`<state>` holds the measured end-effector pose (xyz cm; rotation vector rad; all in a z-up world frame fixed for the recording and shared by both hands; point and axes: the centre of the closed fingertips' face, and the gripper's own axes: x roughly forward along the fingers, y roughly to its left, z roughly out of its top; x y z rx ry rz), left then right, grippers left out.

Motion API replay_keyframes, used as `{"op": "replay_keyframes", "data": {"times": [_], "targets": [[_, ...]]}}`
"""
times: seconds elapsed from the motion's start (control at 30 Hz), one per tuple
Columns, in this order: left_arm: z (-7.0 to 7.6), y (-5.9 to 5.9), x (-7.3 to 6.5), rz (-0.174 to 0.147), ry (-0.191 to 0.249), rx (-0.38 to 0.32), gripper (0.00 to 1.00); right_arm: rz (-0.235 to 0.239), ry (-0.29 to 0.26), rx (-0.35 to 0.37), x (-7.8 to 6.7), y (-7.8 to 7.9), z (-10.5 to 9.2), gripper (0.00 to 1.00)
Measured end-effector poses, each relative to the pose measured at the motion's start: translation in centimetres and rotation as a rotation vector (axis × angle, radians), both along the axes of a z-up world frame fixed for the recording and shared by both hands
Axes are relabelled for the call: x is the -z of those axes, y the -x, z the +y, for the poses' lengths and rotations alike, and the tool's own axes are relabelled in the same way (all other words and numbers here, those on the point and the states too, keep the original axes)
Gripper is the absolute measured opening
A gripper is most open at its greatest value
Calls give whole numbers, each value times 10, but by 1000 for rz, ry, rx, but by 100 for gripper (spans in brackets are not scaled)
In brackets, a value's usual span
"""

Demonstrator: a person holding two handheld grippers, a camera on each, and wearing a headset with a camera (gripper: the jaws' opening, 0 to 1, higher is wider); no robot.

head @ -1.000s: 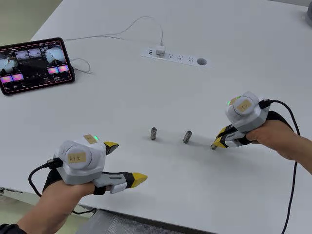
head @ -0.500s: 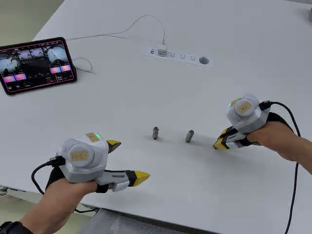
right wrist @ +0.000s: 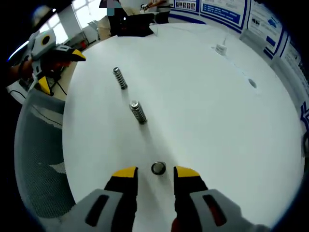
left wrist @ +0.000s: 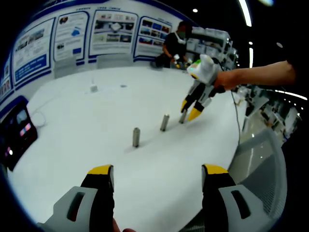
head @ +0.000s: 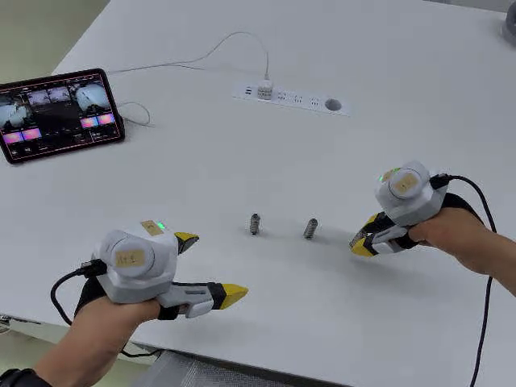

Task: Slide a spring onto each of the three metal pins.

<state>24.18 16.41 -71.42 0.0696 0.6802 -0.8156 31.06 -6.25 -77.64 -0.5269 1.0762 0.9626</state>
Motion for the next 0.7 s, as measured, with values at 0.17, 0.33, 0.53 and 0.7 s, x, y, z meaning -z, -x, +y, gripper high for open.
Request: {"op": "replay_keyframes", "data": {"times": [0.17,0.33,0.53,0.7], "targets": [[-2,0,-2,0,6,4,75,2,-25,66,1,6,-10,38],[-2,-1,-4,-8,7,5,76,2,-44,109,2,18,-19,49],[-2,-4,-7,-10,10,8,78,-14,-68,169,1,29,-27,57],[-3,-4,-9,-14,14,12,78,-31,-134,248,-4,35,-28,60]]}}
